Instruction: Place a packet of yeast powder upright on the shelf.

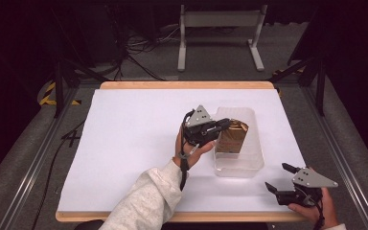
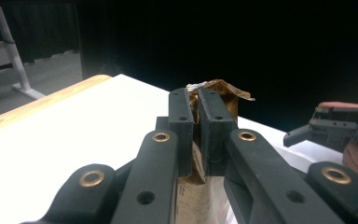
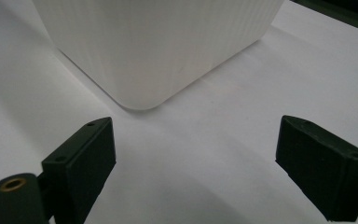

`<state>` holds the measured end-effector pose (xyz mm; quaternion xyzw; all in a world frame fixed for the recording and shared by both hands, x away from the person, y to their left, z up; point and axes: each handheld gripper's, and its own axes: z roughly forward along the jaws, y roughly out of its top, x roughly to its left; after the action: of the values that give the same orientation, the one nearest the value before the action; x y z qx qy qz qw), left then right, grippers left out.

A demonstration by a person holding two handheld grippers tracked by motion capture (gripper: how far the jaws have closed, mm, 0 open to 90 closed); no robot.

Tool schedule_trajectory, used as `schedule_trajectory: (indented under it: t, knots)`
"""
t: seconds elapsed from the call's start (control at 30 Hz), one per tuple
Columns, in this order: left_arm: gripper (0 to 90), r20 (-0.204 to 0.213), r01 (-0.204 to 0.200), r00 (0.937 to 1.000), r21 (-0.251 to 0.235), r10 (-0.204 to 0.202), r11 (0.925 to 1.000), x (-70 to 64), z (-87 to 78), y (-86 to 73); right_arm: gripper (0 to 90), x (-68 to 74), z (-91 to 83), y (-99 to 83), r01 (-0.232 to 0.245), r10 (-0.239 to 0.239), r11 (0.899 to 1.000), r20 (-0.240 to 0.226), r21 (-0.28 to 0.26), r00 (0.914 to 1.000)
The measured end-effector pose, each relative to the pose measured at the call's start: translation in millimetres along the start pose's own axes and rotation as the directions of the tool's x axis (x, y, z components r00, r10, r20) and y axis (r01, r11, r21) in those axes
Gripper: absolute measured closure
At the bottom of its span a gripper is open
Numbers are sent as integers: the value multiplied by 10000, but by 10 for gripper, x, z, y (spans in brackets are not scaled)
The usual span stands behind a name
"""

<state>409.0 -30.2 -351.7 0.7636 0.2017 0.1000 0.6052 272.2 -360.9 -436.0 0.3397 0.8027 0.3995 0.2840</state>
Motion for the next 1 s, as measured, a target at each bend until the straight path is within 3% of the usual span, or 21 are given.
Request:
schedule_trajectory:
  t: [0.33, 0.6, 0.9, 1.0]
  knots:
    - [845, 66, -643, 9979, 606, 640, 9961, -23, -49, 73, 128, 12, -8, 12, 24, -24, 10000, 14, -41, 10000]
    - [826, 293, -1197, 9927, 983, 1173, 9879, -3, -84, 126, 128, 6, 6, 2, 7, -7, 10000, 3, 54, 10000]
    - [802, 211, -1448, 9895, 1198, 1433, 9822, -5, -125, 149, 128, 7, 6, 5, 20, -20, 10000, 9, 53, 10000]
    - [770, 75, -1773, 9840, 1465, 1781, 9732, -16, -134, 174, 128, 5, 5, 4, 8, -9, 10000, 15, 52, 10000]
